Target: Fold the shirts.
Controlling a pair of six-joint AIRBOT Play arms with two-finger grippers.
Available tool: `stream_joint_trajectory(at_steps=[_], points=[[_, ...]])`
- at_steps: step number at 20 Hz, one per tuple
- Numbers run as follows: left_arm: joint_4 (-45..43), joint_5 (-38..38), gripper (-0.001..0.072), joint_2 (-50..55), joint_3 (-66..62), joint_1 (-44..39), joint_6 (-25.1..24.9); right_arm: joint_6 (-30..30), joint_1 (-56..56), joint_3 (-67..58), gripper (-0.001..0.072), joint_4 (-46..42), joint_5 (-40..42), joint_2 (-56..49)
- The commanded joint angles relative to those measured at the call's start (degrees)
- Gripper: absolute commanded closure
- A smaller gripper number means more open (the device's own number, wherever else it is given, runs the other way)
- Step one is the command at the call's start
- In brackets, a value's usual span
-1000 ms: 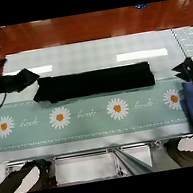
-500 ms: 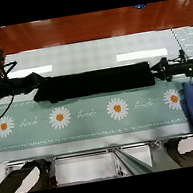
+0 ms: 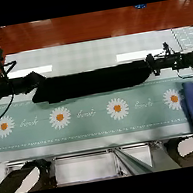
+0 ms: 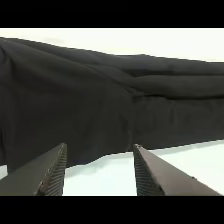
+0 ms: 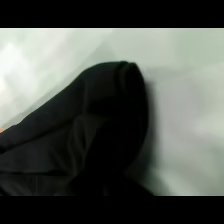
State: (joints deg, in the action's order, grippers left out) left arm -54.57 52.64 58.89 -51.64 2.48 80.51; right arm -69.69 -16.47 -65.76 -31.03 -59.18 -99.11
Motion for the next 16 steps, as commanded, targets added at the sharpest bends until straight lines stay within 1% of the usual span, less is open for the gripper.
stream_joint_trajectory(at_steps=[1,2,3,4,6,7,8,10,11,13,15,16], points=[[6.6,0.2,0.0359,0.0,0.0,-0.1,-1.4,2.8,-0.6,-1.0,0.0687,-2.5,-5.0,4.8],[10.8,-0.5,0.0684,0.1,0.0,-0.5,-4.4,3.9,-1.0,-0.9,0.0687,-2.8,-6.8,7.4],[14.8,-2.4,0.0687,0.4,0.0,-1.6,-7.1,4.5,-1.2,-0.6,0.0687,-3.1,-8.2,10.4],[17.3,-4.3,0.0687,1.0,-0.1,-3.3,-8.6,4.4,-1.2,-0.2,0.0687,-5.0,-9.2,14.2],[17.7,-7.2,0.0688,4.3,-1.4,-9.0,-8.5,3.6,-1.2,1.2,0.0687,-8.0,-11.4,21.2],[17.7,-8.5,0.0688,7.0,-2.8,-12.4,-8.8,3.0,-1.2,2.2,0.0687,-9.3,-12.4,25.1],[17.7,-8.7,0.0689,11.0,-5.6,-15.8,-11.1,2.3,-1.2,3.1,0.0687,-10.2,-12.8,28.7],[17.7,-6.6,0.069,20.5,-13.7,-21.6,-11.2,1.2,-1.2,5.3,0.0687,-10.5,-13.0,35.8],[17.5,-5.9,0.069,25.1,-17.9,-24.4,-9.9,0.3,-1.2,6.3,0.0687,-10.7,-13.4,39.1],[13.6,-5.4,0.0691,33.8,-26.4,-30.3,-3.3,-1.7,-1.0,8.3,0.0687,-10.7,-14.0,44.4],[7.7,-3.2,0.0691,41.1,-33.7,-36.4,4.6,-3.0,-1.0,9.5,0.0687,-10.5,-14.8,48.3],[6.5,-1.8,0.0691,44.5,-36.7,-39.3,7.1,-3.5,-1.0,9.6,0.0687,-10.7,-15.3,49.7]])
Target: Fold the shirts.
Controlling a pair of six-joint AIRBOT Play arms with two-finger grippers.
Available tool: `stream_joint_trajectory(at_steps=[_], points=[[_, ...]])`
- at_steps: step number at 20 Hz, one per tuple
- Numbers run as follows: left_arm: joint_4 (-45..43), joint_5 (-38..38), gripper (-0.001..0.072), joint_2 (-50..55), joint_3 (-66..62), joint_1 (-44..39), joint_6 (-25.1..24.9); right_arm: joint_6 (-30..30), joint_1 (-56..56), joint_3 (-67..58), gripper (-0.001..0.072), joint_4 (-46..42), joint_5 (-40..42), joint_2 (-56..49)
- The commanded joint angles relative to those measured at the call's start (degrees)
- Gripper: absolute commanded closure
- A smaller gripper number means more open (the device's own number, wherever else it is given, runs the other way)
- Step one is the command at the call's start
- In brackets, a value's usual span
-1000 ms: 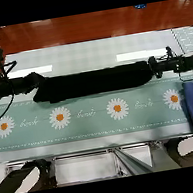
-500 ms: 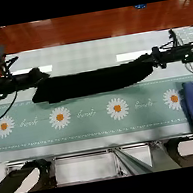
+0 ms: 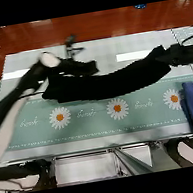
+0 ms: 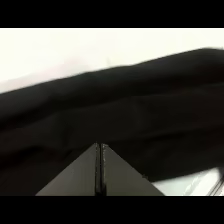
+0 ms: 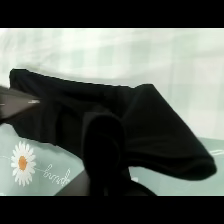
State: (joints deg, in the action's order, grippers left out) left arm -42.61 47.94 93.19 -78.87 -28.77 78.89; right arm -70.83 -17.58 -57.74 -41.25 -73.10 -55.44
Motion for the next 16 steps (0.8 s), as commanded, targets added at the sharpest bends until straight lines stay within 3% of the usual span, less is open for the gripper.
stream_joint_trajectory(at_steps=[1,5,8,13,16], points=[[-5.4,3.6,0.069,13.0,-11.8,-10.6,9.9,-2.8,0.1,1.6,0.0687,-0.4,-1.7,7.3],[-4.9,7.2,0.069,21.9,-21.0,-19.1,10.4,-3.3,0.1,1.6,0.0687,-0.1,-2.3,9.6],[-4.3,9.2,0.0689,24.2,-26.3,-20.9,10.4,-3.3,0.1,1.6,0.0687,-0.1,-2.2,9.6],[-7.1,18.2,0.0688,18.9,-29.0,-10.7,9.3,-4.5,0.3,1.6,0.0687,0.9,-2.0,9.5],[-11.3,25.2,0.0688,13.0,-28.9,-0.8,7.7,-7.3,5.7,1.6,0.0687,1.0,3.5,9.5]])
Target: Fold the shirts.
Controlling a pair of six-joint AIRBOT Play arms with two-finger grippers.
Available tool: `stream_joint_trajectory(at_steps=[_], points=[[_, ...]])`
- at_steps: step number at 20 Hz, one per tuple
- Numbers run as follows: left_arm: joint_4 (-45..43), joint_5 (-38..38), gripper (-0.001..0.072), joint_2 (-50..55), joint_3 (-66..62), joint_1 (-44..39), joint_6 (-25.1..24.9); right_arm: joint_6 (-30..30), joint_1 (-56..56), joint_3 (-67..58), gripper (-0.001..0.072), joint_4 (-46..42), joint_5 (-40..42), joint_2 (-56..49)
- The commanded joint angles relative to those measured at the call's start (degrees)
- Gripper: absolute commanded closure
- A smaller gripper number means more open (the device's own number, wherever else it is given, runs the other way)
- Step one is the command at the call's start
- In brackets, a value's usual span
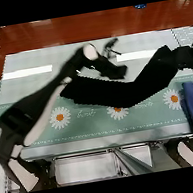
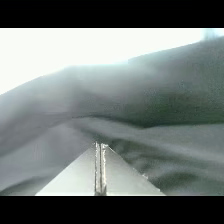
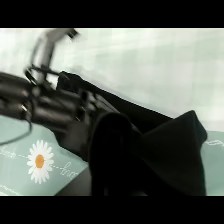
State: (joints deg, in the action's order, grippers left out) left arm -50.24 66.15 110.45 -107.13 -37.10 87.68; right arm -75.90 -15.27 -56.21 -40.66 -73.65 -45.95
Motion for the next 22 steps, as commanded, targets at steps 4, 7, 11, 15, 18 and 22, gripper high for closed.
stream_joint_trajectory(at_steps=[4,7,11,15,18,22], points=[[-5.5,9.4,0.0688,-19.4,7.5,20.4,-5.0,-5.7,17.4,-0.2,0.0687,1.8,16.5,-4.8],[-11.1,7.4,0.0688,-35.7,21.0,28.5,-6.3,-5.6,27.0,-1.4,0.0687,5.6,24.8,-13.8],[-11.5,3.6,0.0688,-56.3,42.1,34.4,-6.1,-5.0,37.1,-11.7,0.0687,8.2,29.0,-31.7],[-11.3,-0.3,0.0688,-70.6,59.2,34.6,-2.6,-5.1,42.8,-23.8,0.0687,11.3,27.6,-47.6],[-11.3,-1.2,0.0687,-75.3,65.4,34.6,-1.4,-5.1,45.5,-28.5,0.0687,12.2,27.8,-54.2],[-11.2,-2.3,0.0687,-74.9,67.9,34.6,-1.4,-4.7,46.5,-31.6,0.0687,15.6,28.8,-60.2]])
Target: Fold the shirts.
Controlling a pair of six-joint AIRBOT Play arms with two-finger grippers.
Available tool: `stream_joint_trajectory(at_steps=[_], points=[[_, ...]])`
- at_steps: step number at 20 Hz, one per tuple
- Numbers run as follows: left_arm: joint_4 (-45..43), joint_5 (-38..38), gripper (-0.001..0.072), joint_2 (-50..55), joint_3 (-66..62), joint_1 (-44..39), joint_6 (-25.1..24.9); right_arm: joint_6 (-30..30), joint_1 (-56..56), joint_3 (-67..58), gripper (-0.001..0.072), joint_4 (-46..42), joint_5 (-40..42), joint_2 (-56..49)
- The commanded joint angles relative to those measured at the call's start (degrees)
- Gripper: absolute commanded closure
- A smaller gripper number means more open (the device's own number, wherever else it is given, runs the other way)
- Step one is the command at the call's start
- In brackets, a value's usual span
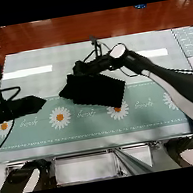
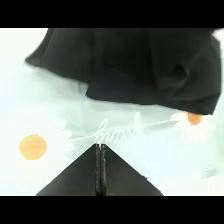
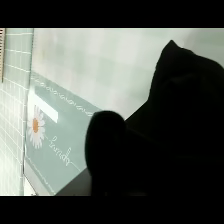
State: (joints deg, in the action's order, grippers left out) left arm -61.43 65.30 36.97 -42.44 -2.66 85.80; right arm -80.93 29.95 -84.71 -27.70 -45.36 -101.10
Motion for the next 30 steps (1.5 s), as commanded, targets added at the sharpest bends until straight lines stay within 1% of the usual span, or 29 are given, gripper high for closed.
stream_joint_trajectory(at_steps=[1,2,3,4,5,7,9,11,12,15,16,17,18,19,21,22,24,26,27,30], points=[[0.5,-2.3,0.0687,-1.3,3.5,0.1,0.5,0.4,1.3,-3.8,0.0687,3.7,0.2,-6.2],[1.0,-3.2,0.0687,-1.2,3.7,0.1,0.4,0.9,1.3,-4.3,0.0686,5.2,-0.2,-7.0],[1.4,-3.6,0.0687,-1.0,3.8,0.1,0.5,1.2,1.6,-4.4,0.0642,6.9,-0.5,-7.6],[1.4,-4.1,0.0687,-0.8,3.8,0.1,0.5,1.2,1.7,-4.4,0.0407,7.8,-0.5,-7.9],[1.4,-4.5,0.0687,-0.7,3.8,0.1,0.5,1.5,2.0,-4.4,0.0298,7.8,-1.0,-7.9],[1.4,-6.0,0.0687,-0.2,3.8,0.1,0.5,2.3,1.6,-4.4,0.03,7.6,-5.3,-7.8],[1.4,-8.7,0.0687,0.7,3.8,0.1,0.7,1.7,-1.6,-4.4,0.0301,6.8,-14.1,-7.4],[1.4,-12.6,0.0687,1.8,3.7,0.1,1.1,0.4,-6.6,-4.4,0.0304,1.3,-22.3,-3.9],[1.4,-14.1,0.0687,2.4,3.7,0.2,1.1,-1.3,-9.3,-4.4,0.0304,-4.8,-24.7,-0.5],[1.4,-15.3,0.0687,3.2,3.7,0.1,1.1,-9.3,-17.8,-4.1,0.0303,-33.2,-30.4,13.9],[1.4,-15.3,0.0687,3.2,3.7,0.1,1.1,-10.3,-20.6,-2.7,0.0303,-42.2,-31.4,19.3],[1.8,-15.2,0.0687,3.2,3.7,0.1,1.1,-10.6,-23.1,0.1,0.0303,-48.8,-31.3,24.3],[2.8,-15.2,0.0687,3.2,3.7,0.1,1.1,-11.0,-25.9,4.2,0.0303,-52.6,-30.1,29.2],[3.7,-15.2,0.0687,3.2,3.7,0.1,1.0,-12.2,-29.4,10.3,0.0303,-53.5,-27.1,34.4],[4.7,-15.2,0.0687,3.2,3.7,0.1,1.0,-14.8,-35.7,24.3,0.0303,-49.8,-18.9,42.9],[4.7,-15.2,0.0687,3.2,3.7,0.1,1.0,-15.9,-38.2,31.8,0.0303,-45.2,-14.6,46.2],[4.7,-15.1,0.0687,3.2,3.7,0.1,1.0,-14.6,-40.3,44.3,0.0303,-32.7,-8.0,49.3],[4.8,-15.1,0.0687,3.3,3.7,0.1,1.1,-10.0,-38.6,52.7,0.0303,-20.7,-2.6,48.2],[4.9,-14.9,0.0687,3.5,3.7,0.1,1.1,-8.0,-36.9,55.3,0.0296,-16.1,0.1,46.8],[4.9,-14.8,0.0687,4.0,3.8,-0.7,1.0,-4.8,-29.2,56.9,0.0293,-6.4,6.9,39.5]])
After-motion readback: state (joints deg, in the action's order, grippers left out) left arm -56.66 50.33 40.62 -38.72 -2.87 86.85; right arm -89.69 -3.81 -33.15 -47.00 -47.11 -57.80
